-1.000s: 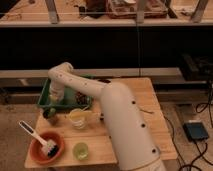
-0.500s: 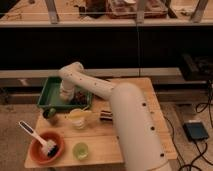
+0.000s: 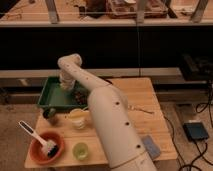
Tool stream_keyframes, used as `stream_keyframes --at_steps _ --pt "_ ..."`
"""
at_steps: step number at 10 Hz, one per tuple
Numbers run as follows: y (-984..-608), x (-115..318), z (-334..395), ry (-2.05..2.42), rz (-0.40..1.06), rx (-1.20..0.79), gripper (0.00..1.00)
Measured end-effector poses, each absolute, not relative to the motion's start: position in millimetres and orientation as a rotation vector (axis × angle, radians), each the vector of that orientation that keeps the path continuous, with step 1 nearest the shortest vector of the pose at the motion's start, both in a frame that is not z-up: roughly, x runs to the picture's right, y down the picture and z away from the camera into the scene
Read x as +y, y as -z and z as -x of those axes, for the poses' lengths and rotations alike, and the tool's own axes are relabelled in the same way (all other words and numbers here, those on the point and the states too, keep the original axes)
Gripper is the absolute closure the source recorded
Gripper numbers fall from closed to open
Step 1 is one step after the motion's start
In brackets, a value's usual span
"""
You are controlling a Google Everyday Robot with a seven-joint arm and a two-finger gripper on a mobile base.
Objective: Wipe tray with towel
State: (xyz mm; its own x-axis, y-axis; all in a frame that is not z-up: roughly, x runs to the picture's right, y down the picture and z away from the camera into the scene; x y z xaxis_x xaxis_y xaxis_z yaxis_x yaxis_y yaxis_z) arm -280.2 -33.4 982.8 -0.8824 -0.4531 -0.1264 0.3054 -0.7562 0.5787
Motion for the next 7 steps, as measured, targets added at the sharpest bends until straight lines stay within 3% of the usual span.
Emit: stream_keyframes --at_steps 4,7 --pt "-977 -22 339 2.624 -0.442 -0.829 1.00" --pt "-945 15 359 2.669 -0.527 -0.885 1.00"
